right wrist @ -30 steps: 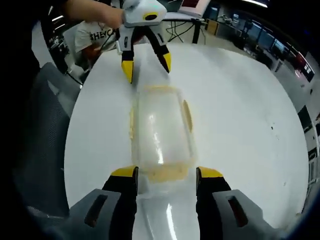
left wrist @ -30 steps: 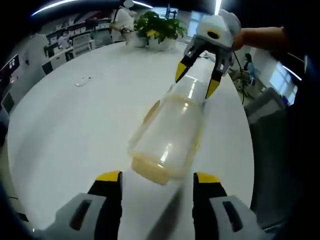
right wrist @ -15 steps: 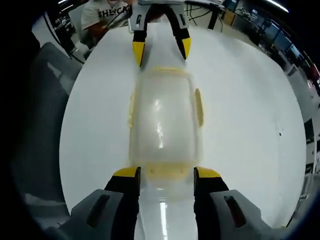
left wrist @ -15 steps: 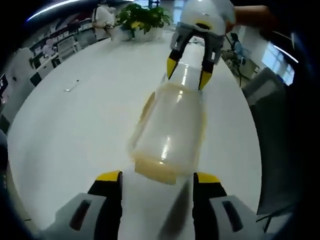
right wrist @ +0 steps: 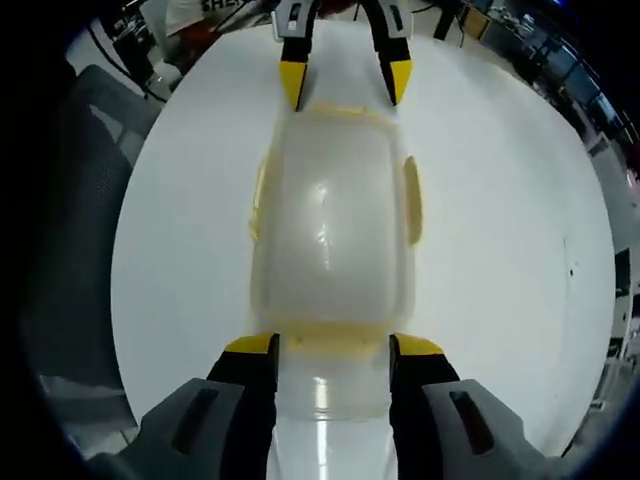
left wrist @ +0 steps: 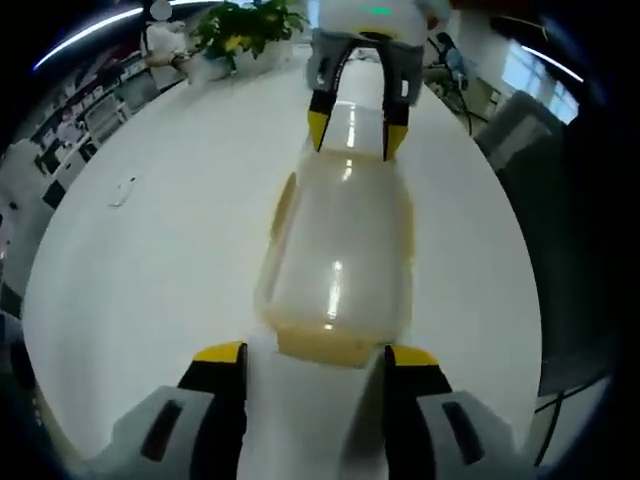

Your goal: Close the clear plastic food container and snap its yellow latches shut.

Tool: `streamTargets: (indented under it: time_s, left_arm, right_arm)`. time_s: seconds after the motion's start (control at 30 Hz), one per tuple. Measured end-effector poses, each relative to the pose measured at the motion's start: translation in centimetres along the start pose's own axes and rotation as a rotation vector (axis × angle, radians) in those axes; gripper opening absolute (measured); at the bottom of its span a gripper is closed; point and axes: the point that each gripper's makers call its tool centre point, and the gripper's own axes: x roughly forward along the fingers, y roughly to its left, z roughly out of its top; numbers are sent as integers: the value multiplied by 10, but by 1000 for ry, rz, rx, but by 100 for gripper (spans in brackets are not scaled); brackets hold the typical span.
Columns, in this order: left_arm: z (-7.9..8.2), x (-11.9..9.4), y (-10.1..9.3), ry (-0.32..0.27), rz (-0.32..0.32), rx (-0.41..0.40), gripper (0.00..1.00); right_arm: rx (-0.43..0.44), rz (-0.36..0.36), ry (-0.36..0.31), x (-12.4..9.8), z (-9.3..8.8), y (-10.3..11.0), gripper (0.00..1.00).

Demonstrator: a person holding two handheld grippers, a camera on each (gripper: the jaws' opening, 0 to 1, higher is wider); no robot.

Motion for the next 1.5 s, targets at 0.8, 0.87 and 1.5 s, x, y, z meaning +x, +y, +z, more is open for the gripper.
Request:
streamTargets:
  time_s: [0.8, 0.87, 1.5]
  left_arm:
    - [0, 14, -6, 64, -78, 80, 33]
    - [0, 15, -6, 76, -79, 81, 33]
    - [1, 15, -8, 80, -71, 80, 33]
  right_arm:
    - [-4, 21, 131, 9, -5, 2, 36]
    - [-8, 27, 144, 9, -4, 1, 36]
    - [4, 29, 141, 7, -8, -3, 36]
